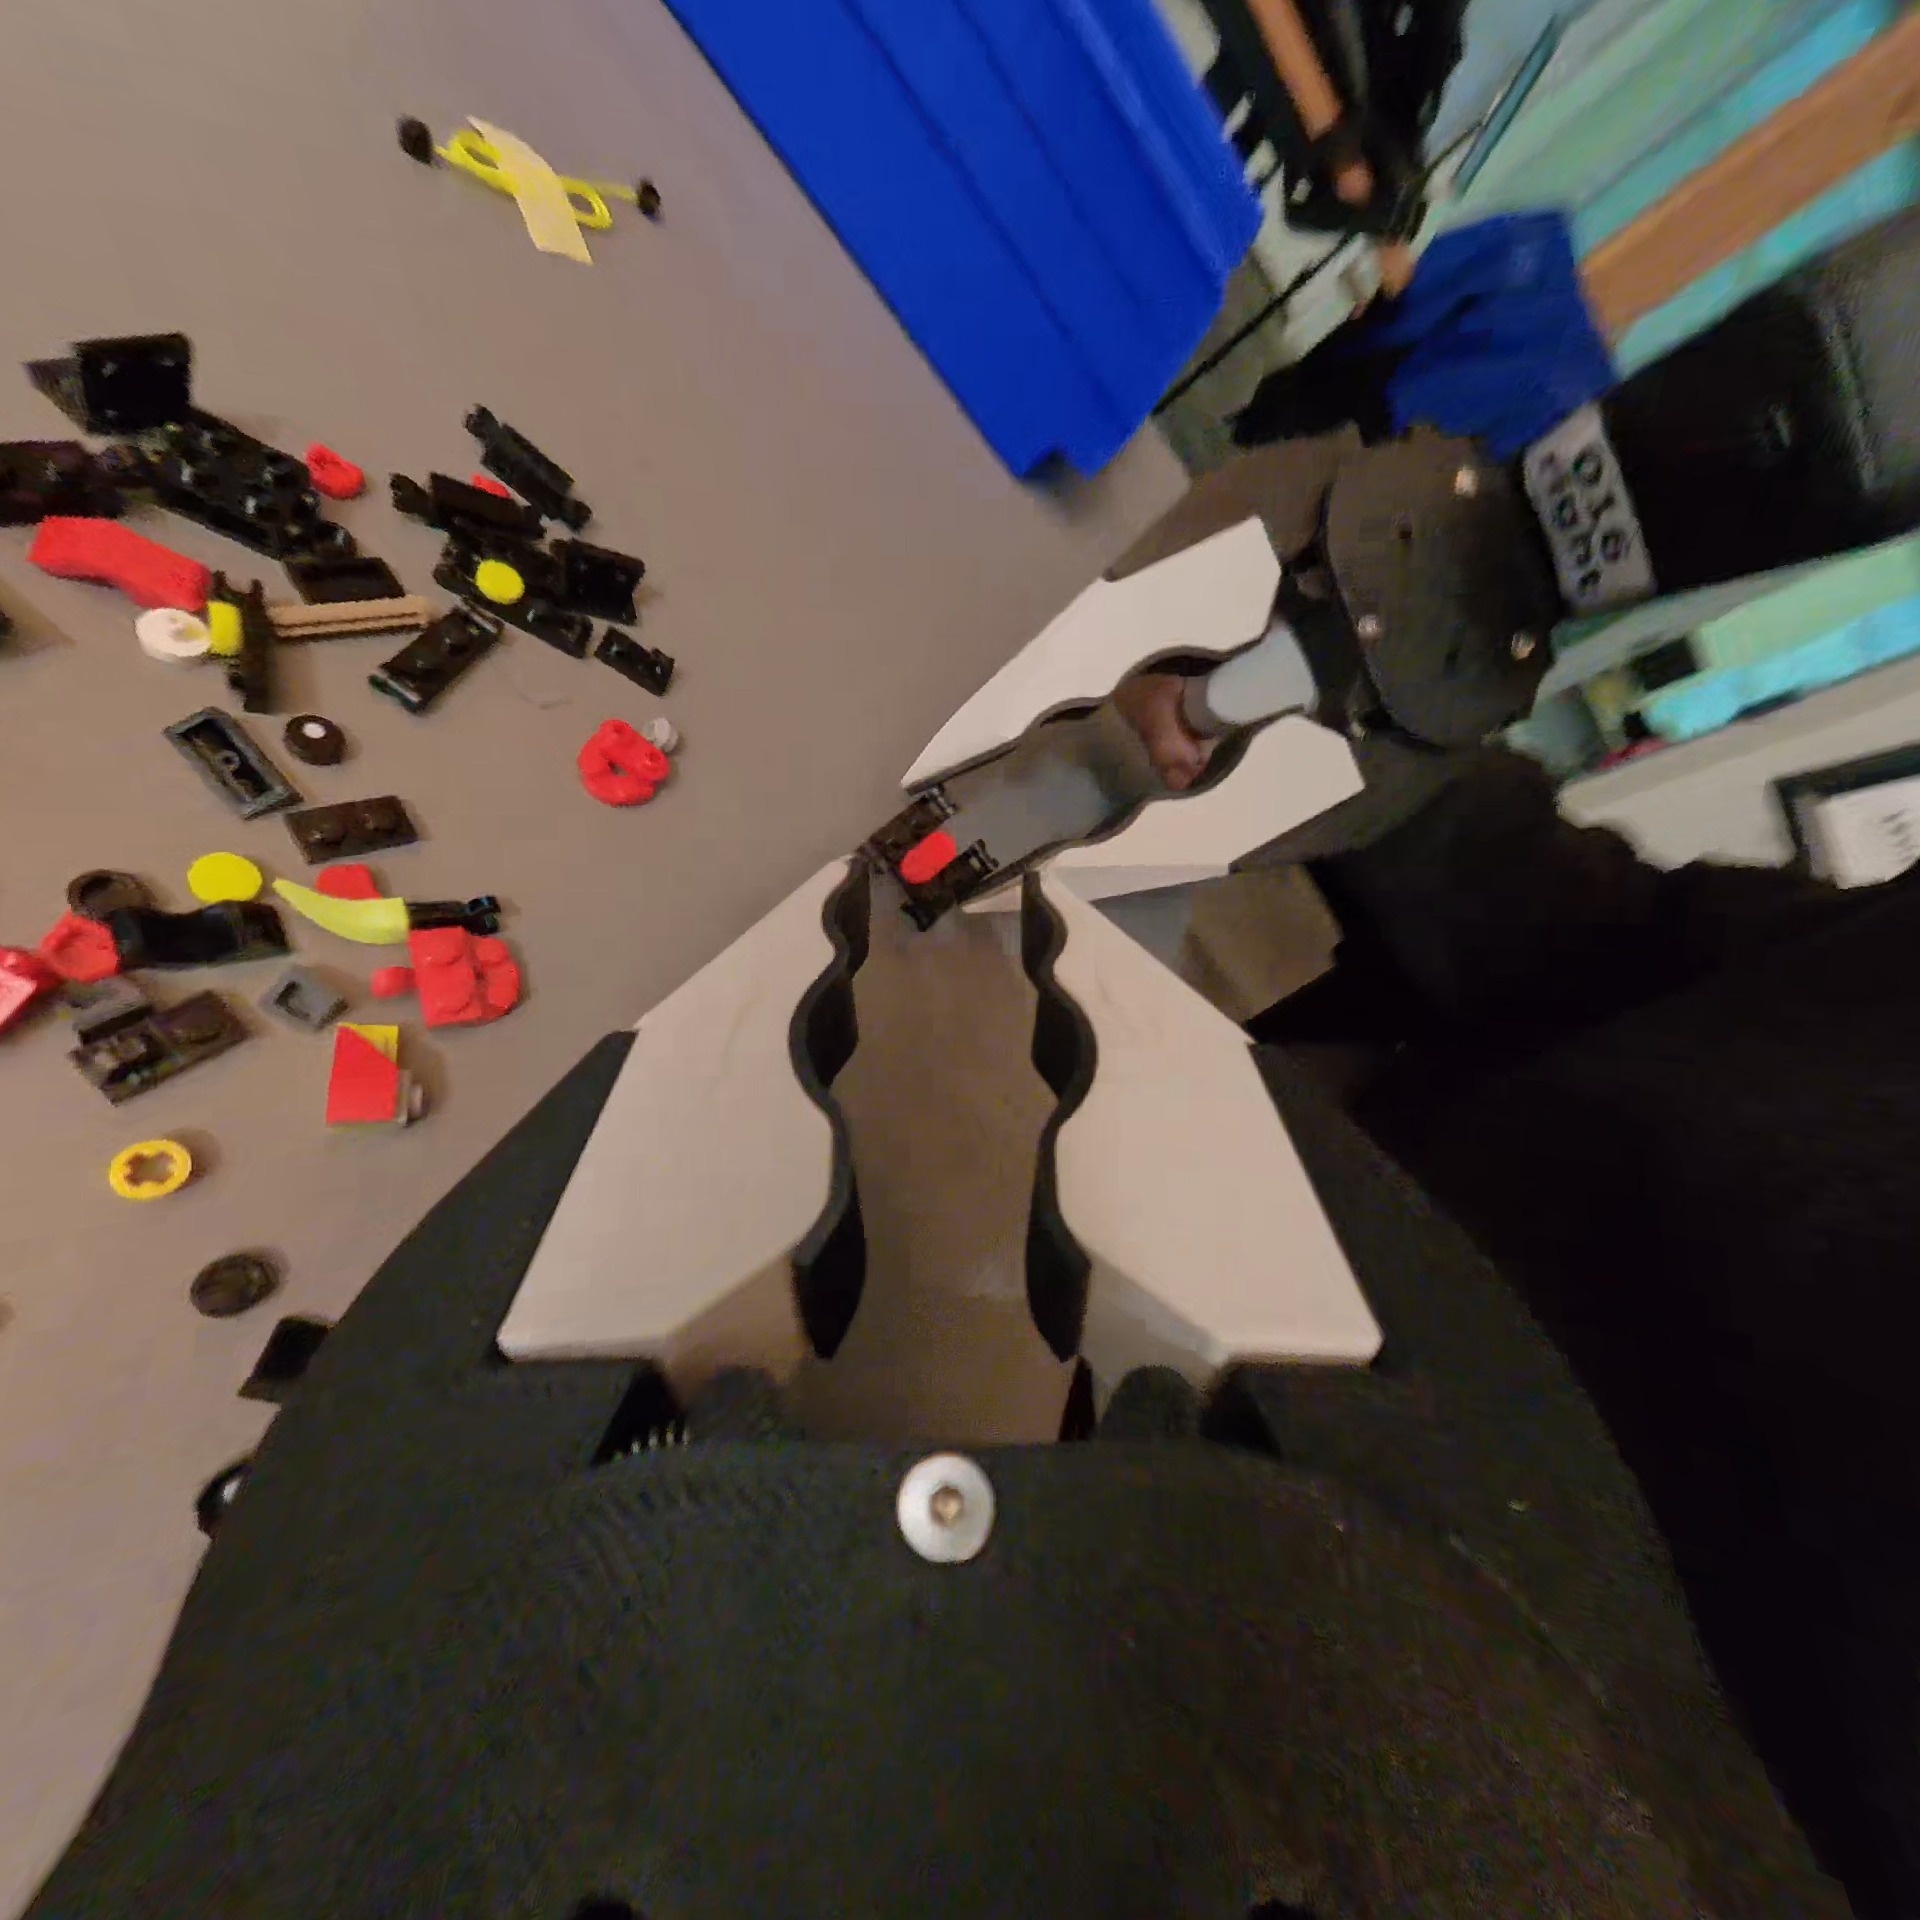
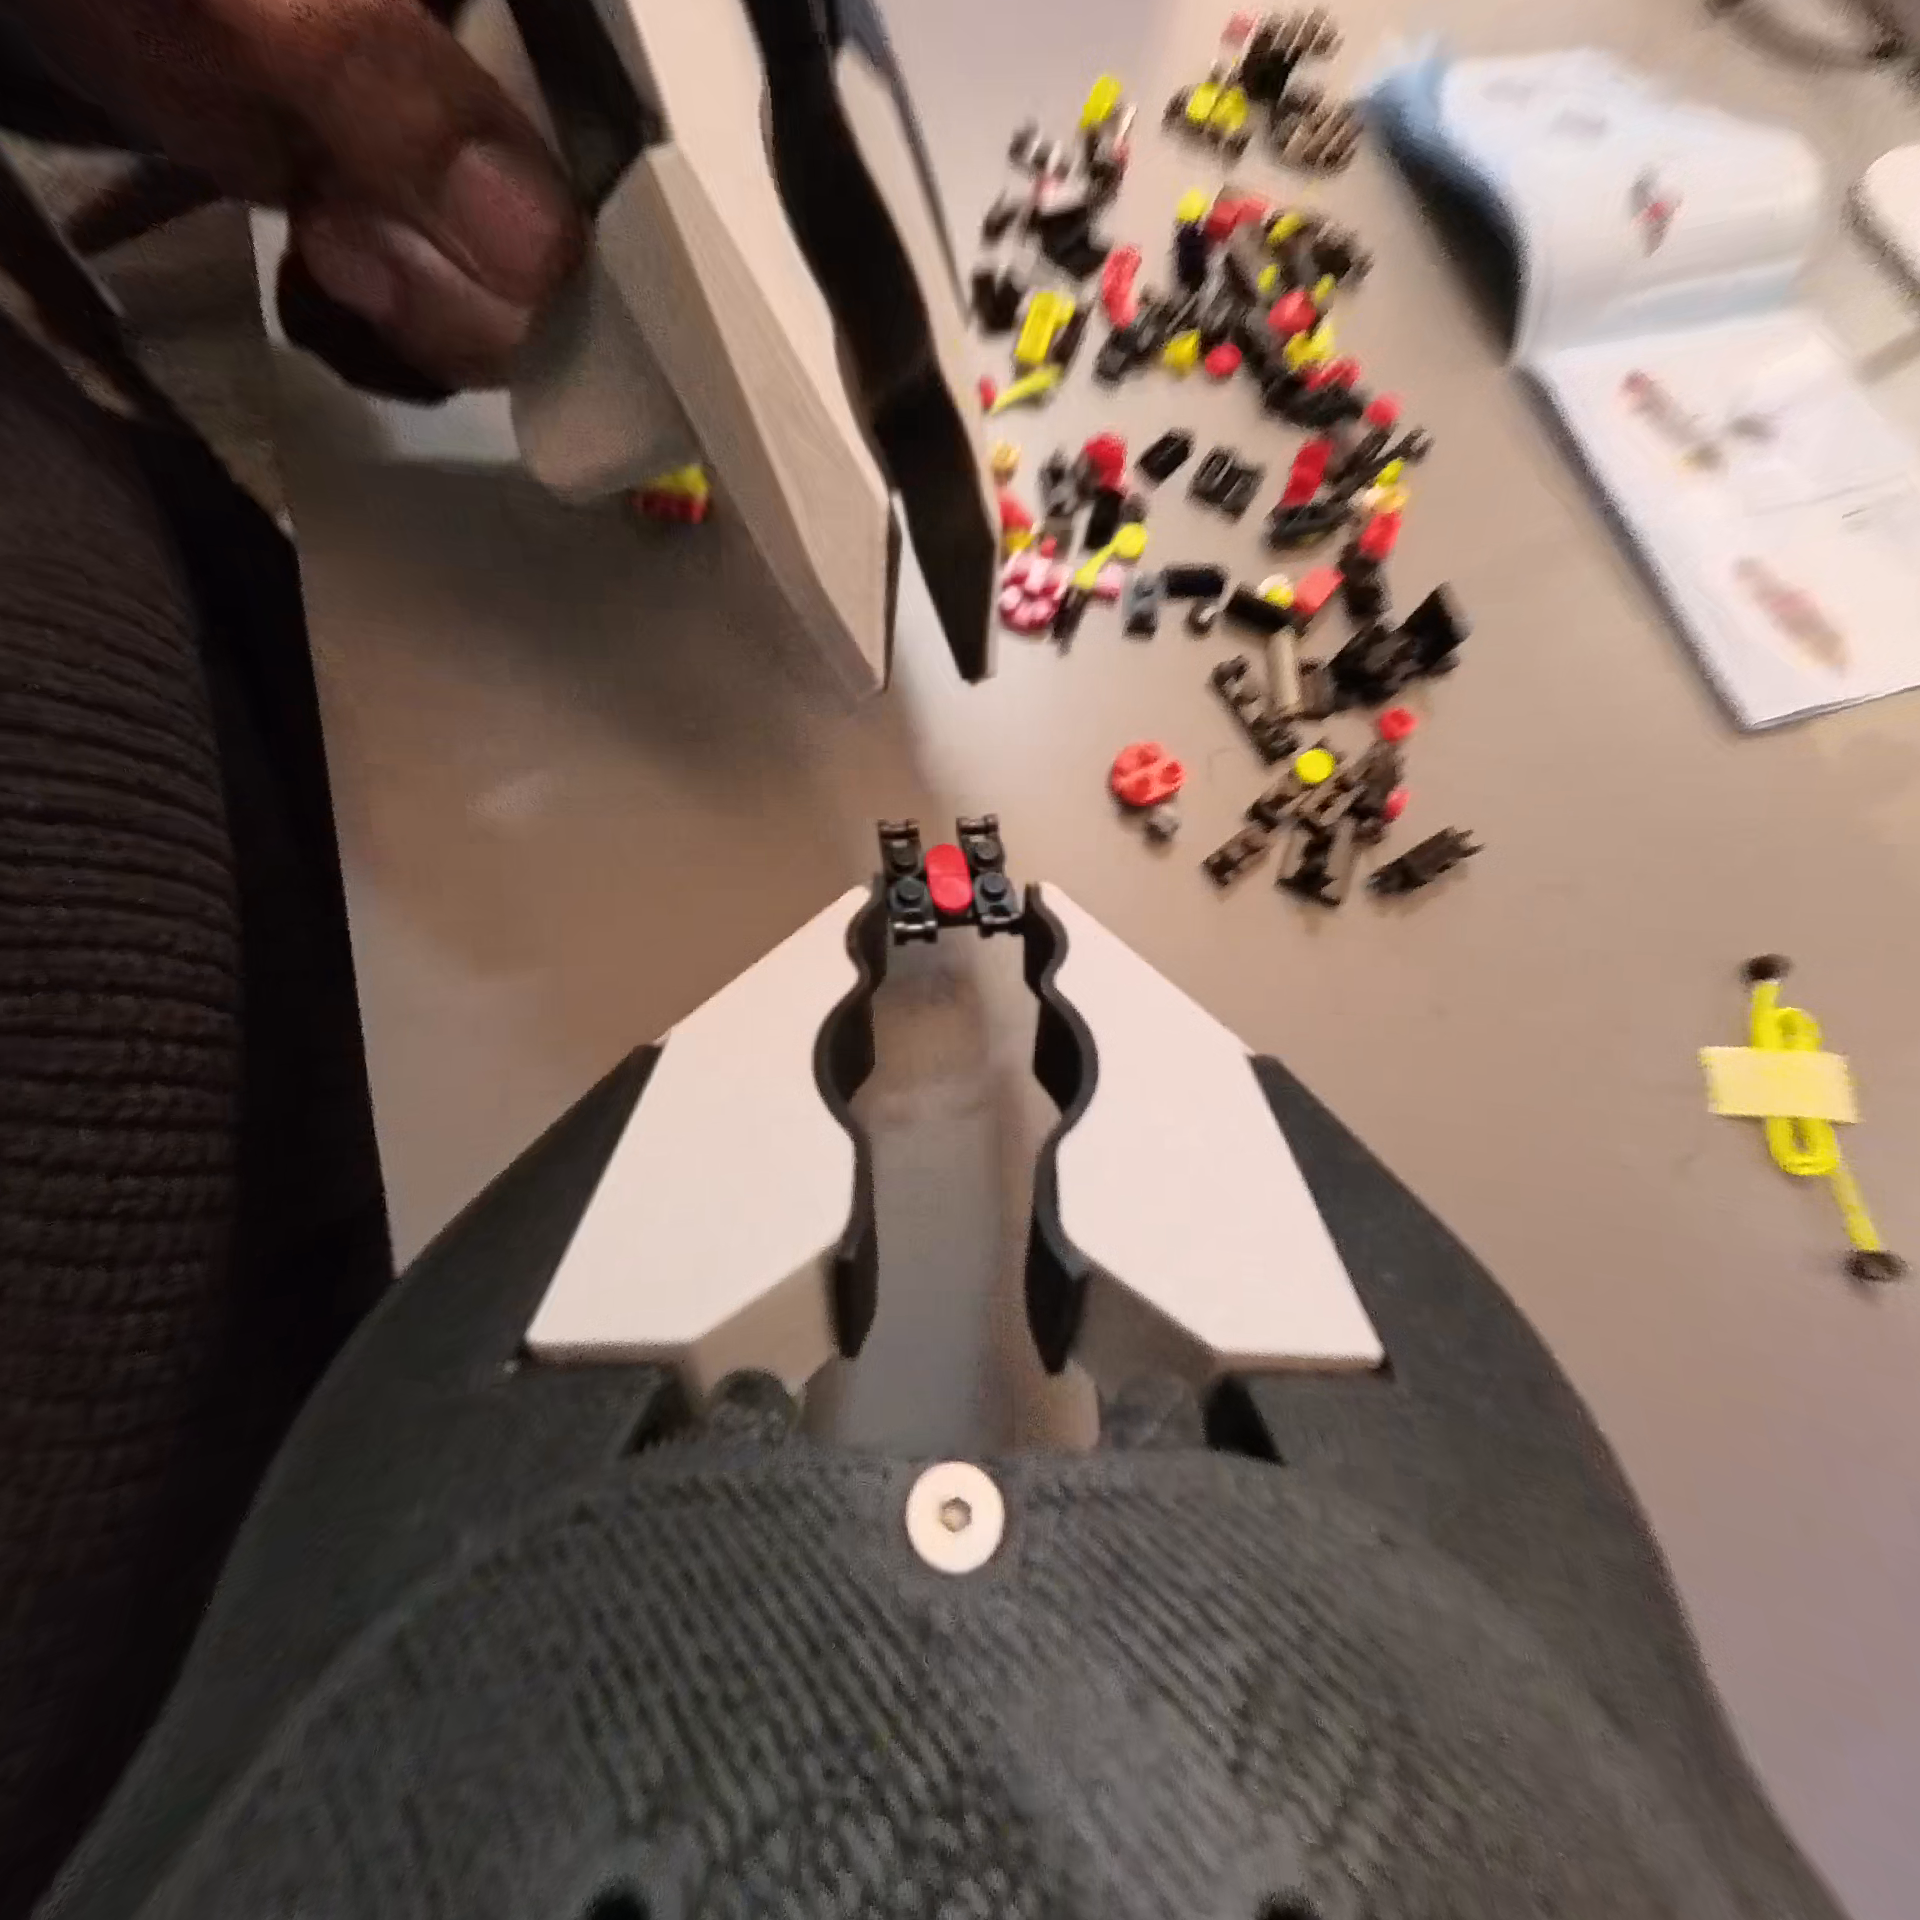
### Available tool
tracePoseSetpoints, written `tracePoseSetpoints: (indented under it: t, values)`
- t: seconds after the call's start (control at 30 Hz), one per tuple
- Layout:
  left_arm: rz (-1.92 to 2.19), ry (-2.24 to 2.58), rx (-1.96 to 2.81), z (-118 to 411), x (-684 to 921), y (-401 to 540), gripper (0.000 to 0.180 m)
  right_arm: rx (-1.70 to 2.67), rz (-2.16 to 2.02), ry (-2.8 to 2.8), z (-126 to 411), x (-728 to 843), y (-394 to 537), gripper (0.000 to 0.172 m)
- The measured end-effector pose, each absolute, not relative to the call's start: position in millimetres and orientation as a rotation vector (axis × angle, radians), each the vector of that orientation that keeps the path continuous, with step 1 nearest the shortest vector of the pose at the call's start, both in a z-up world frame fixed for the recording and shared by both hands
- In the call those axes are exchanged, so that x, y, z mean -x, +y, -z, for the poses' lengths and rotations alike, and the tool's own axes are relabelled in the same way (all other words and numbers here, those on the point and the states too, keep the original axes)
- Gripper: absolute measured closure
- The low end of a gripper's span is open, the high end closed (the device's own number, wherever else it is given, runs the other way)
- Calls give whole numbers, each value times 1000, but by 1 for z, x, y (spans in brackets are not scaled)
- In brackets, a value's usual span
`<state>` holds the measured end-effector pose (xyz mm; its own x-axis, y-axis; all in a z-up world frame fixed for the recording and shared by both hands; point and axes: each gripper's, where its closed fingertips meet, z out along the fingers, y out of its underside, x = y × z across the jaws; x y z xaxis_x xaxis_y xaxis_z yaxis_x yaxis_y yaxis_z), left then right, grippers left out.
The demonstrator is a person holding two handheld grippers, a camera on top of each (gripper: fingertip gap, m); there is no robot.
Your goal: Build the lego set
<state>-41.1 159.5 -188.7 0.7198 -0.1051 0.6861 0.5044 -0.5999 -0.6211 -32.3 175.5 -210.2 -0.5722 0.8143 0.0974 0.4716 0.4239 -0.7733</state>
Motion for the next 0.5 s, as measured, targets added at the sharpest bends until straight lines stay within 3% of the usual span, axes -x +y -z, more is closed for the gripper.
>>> tracePoseSetpoints:
  t: [0.17, 0.3, 0.5]
  values:
    - [1217, -464, 1844, 169, 41, 158, 150, 936, -1058, -2015, 164, 38, 174, 148]
    - [1550, -502, 1610, 143, 29, 154, 166, 824, -1062, -1960, 146, 36, 166, 148]
    - [1592, -480, 1602, 140, 24, 151, 169, 760, -1104, -1950, 139, 32, 157, 148]
